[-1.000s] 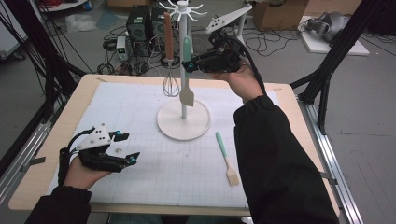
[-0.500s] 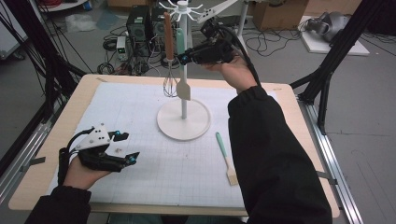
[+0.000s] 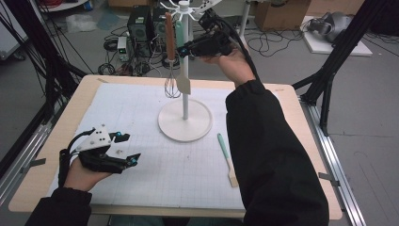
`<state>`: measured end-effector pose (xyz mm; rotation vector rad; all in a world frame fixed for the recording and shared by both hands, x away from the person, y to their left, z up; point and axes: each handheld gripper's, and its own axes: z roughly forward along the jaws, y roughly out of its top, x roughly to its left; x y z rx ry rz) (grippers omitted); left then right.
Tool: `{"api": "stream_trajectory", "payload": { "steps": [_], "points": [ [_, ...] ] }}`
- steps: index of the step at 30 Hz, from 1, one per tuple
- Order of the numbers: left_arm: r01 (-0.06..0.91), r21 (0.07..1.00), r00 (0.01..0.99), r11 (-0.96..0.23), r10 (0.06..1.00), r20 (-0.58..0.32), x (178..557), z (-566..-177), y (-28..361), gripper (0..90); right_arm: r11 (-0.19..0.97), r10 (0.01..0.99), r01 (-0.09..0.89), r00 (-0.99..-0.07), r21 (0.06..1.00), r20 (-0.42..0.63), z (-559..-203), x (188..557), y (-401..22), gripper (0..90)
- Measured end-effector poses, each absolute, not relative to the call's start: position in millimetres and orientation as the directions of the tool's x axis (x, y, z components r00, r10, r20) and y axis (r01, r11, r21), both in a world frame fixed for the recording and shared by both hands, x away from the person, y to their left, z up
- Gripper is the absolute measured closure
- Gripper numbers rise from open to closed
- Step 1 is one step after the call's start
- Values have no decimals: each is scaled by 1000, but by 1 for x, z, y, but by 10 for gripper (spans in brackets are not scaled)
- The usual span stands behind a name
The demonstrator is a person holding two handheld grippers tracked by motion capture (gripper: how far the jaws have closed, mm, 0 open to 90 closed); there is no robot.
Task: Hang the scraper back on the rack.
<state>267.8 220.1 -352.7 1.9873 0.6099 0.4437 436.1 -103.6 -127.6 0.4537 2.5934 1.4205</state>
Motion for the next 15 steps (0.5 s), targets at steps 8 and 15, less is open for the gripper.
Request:
{"api": "stream_trajectory", "payload": {
  "steps": [8,15],
  "points": [
    [227,888,810,-400,584,57,268,-352,221,246,503,346,204,-938,840,21,-128,440,-104,833],
    [224,890,812,-398,581,55,267,-351,220,246,501,348,203,-937,841,19,-126,442,-102,833]
  ]
}}
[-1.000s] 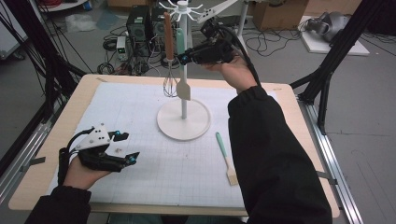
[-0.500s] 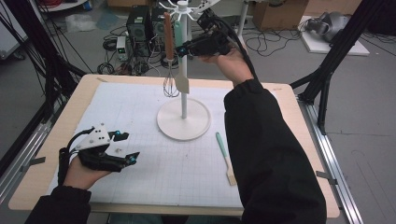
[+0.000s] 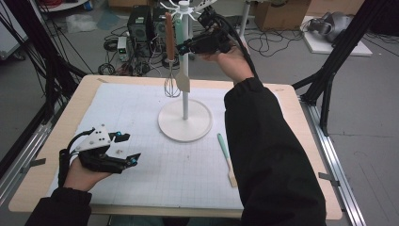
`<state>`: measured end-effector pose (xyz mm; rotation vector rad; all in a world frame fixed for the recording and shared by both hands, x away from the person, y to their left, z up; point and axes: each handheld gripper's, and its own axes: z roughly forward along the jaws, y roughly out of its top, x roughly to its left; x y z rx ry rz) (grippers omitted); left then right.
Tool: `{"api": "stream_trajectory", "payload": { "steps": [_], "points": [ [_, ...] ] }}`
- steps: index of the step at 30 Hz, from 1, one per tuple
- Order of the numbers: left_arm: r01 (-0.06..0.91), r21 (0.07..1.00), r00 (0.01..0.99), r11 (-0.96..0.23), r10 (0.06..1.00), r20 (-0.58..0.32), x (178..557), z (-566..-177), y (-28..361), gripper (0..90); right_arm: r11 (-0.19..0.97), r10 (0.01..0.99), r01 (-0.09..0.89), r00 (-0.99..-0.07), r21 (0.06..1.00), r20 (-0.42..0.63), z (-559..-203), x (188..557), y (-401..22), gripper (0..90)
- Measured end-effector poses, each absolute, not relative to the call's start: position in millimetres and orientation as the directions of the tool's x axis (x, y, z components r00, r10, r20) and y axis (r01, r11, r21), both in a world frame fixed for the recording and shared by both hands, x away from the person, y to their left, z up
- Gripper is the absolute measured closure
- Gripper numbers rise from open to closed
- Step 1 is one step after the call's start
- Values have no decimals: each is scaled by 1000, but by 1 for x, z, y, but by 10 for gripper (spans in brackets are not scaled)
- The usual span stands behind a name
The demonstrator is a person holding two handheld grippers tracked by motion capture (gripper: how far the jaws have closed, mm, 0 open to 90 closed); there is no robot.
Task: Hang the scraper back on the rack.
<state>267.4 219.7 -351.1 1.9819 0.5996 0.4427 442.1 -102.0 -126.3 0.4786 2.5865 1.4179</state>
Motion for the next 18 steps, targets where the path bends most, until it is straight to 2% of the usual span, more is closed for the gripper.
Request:
{"api": "stream_trajectory", "payload": {
  "steps": [18],
  "points": [
    [225,892,815,-392,578,48,267,-351,220,246,492,395,231,-919,839,22,-132,446,-106,820]
  ]
}}
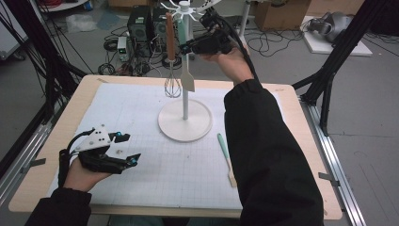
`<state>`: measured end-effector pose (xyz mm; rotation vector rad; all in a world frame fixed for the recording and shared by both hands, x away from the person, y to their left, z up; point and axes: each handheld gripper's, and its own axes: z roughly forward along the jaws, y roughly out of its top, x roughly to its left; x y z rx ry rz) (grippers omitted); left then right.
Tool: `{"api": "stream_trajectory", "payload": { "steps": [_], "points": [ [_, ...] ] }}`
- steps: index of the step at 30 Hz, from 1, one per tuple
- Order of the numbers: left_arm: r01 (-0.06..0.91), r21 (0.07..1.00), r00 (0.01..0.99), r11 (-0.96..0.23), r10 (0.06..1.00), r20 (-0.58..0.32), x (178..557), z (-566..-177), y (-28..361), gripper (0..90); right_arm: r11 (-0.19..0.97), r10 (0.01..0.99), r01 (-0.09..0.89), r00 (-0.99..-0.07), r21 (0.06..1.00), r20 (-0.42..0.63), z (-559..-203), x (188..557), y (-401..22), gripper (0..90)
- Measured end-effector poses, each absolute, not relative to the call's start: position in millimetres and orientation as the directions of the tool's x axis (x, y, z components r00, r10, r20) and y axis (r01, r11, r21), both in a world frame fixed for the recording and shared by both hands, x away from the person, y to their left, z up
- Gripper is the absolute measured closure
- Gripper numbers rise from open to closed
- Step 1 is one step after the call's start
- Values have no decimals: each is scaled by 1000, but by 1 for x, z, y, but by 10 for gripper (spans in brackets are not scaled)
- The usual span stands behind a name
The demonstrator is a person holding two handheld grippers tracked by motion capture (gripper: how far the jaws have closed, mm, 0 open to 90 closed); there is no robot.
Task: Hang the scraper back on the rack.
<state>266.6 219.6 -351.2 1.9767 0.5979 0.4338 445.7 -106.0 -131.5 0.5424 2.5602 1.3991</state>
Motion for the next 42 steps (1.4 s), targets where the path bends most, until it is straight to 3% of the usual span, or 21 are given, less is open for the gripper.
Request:
{"api": "stream_trajectory", "payload": {
  "steps": [15,22,29,42],
  "points": [
    [224,892,815,-391,577,48,266,-351,219,246,422,410,211,-912,882,22,-131,436,-125,697],
    [225,892,813,-391,580,49,266,-351,220,246,404,406,199,-914,893,21,-129,430,-132,734],
    [225,892,813,-392,580,50,266,-351,220,246,391,395,173,-919,904,5,-127,425,-137,891],
    [228,890,811,-394,583,50,266,-351,221,246,363,374,151,-927,919,5,-121,420,-141,895]
  ]
}}
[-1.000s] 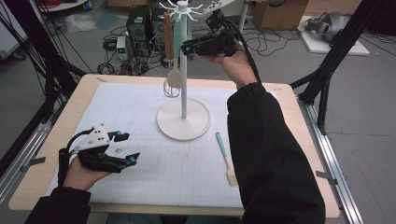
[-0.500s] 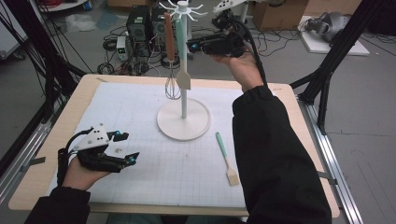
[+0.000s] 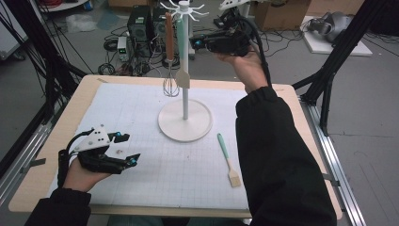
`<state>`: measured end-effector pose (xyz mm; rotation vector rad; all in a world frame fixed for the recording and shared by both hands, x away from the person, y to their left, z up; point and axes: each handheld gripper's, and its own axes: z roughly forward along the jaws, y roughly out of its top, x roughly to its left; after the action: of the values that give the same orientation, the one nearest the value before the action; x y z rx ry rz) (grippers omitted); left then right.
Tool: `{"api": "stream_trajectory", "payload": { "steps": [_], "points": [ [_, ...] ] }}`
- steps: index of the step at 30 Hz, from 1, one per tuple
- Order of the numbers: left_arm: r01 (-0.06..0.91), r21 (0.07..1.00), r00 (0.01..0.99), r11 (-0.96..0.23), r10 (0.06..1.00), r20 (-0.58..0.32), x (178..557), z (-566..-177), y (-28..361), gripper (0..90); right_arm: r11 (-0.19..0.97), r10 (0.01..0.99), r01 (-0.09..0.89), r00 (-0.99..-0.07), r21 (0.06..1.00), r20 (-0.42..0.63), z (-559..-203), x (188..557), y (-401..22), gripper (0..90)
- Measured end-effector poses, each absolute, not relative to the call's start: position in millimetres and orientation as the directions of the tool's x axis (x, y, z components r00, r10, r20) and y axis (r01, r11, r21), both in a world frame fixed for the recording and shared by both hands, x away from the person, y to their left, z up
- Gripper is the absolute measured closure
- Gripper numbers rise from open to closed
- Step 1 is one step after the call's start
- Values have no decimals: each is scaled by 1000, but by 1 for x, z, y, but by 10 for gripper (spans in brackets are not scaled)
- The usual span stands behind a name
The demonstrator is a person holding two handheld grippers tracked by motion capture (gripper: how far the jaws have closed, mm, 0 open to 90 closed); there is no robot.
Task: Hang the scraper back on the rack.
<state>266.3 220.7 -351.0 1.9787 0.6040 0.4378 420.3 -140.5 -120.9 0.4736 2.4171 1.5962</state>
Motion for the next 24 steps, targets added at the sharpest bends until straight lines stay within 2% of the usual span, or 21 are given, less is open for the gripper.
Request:
{"api": "stream_trajectory", "payload": {
  "steps": [24],
  "points": [
    [236,894,812,-381,583,35,268,-352,221,246,321,387,135,-922,937,1,-99,420,-137,896]
  ]
}}
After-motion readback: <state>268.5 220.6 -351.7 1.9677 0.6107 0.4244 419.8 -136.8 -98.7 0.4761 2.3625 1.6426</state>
